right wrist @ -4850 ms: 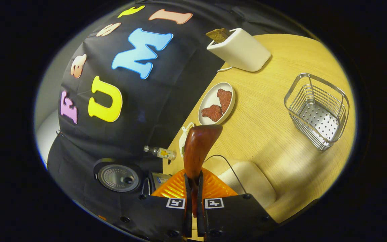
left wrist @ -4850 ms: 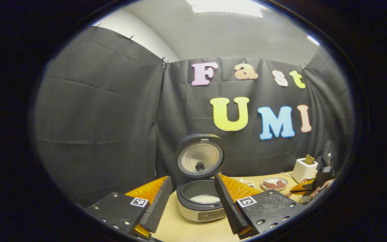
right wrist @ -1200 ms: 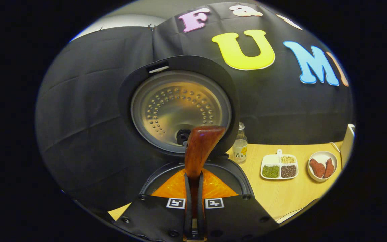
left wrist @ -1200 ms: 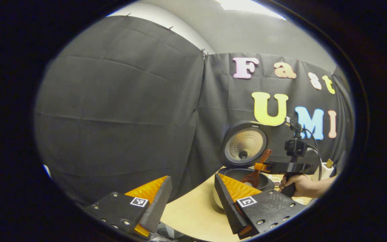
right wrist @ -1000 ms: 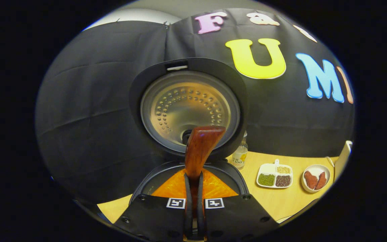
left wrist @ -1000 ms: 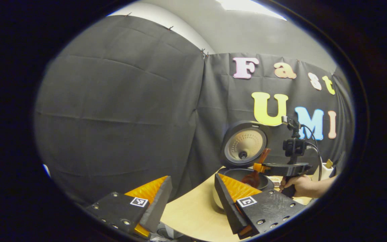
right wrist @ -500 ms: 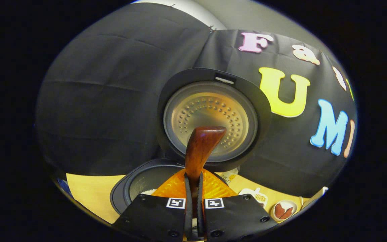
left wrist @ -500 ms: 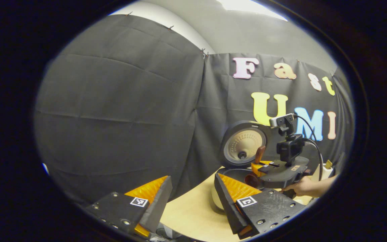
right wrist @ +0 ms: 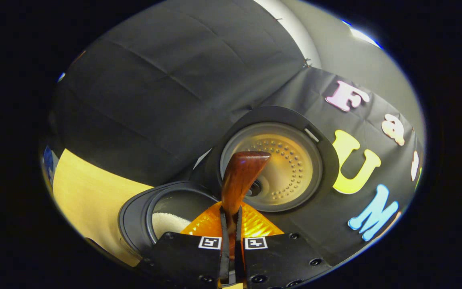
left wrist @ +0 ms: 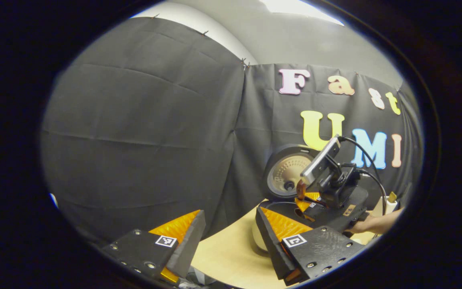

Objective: Close the left gripper, press the button to open the rice cooker; take a wooden spoon from the chopstick holder with the right hand, scoop a spoonful of rice and pour it into the rice cooker, then put the wooden spoon back into the chopstick holder.

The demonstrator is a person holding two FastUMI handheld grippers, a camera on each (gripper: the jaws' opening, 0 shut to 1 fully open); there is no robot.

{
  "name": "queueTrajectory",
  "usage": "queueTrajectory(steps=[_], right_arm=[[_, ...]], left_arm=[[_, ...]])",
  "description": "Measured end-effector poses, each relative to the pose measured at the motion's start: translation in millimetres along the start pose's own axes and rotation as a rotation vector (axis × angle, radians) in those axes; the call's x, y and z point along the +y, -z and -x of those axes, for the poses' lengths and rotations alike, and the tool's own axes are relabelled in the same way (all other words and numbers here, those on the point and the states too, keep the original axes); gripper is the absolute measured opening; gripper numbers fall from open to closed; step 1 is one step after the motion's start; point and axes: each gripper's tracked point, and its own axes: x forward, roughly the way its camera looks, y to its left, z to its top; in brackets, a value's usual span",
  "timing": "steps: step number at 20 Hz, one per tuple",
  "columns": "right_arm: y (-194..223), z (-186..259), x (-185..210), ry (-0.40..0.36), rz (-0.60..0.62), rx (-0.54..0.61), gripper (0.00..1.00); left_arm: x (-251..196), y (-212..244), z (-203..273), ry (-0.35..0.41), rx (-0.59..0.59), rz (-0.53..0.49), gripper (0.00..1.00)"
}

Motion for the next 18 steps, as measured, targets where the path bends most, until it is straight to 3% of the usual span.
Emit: queueTrajectory(steps=[3,6,18], right_arm=[[5.4,-2.9,-0.2,-0.011,-0.025,0.016,0.04],[15.2,-4.6,-5.4,-0.011,-0.167,0.045,0.07],[39.5,15.2,-50.9,-0.012,-1.031,0.147,0.07]], left_arm=[[-3.8,0.0,0.0,0.001,-0.004,-0.004,0.78],[-6.9,-2.5,0.4,0.005,-0.006,-0.002,0.78],[-29.1,-14.2,-6.0,0.063,-0.023,-0.03,0.78]])
